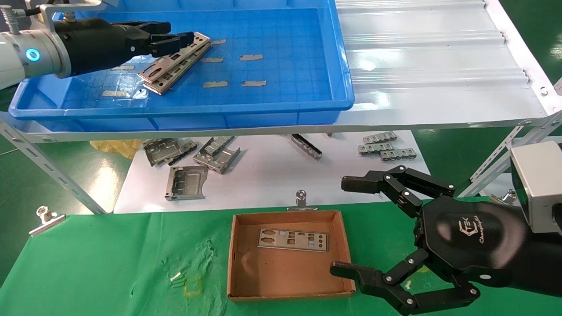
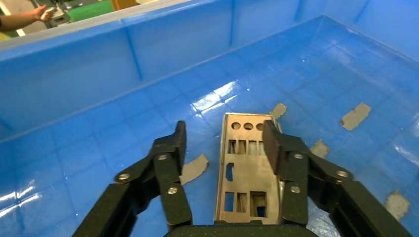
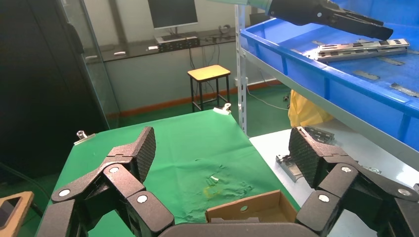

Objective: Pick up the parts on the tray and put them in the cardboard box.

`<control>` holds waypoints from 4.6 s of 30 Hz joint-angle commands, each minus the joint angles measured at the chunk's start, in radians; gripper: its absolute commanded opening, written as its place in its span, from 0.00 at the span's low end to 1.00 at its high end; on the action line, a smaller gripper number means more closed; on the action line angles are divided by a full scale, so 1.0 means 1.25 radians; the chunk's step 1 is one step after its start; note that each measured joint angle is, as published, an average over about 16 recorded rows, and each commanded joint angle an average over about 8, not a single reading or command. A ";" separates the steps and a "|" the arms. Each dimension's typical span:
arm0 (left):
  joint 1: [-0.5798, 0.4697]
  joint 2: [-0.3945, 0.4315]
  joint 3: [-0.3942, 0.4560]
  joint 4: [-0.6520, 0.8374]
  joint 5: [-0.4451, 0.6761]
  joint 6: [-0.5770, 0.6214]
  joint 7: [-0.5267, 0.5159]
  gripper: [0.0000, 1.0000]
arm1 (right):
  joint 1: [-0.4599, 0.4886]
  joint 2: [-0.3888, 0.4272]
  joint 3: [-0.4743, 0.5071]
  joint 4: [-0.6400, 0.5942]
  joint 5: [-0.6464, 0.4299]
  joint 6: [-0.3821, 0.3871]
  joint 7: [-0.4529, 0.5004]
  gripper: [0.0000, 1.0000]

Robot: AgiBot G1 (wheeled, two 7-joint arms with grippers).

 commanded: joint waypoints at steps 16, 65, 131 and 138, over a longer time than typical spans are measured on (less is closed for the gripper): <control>0.000 0.001 0.007 0.005 0.010 0.027 0.013 0.13 | 0.000 0.000 0.000 0.000 0.000 0.000 0.000 1.00; 0.001 0.007 -0.003 0.001 -0.005 0.036 0.016 0.02 | 0.000 0.000 0.000 0.000 0.000 0.000 0.000 1.00; -0.003 0.000 0.004 0.007 0.005 0.028 0.002 0.00 | 0.000 0.000 0.000 0.000 0.000 0.000 0.000 1.00; -0.014 -0.012 -0.004 0.000 -0.006 0.054 0.004 0.00 | 0.000 0.000 0.000 0.000 0.000 0.000 0.000 1.00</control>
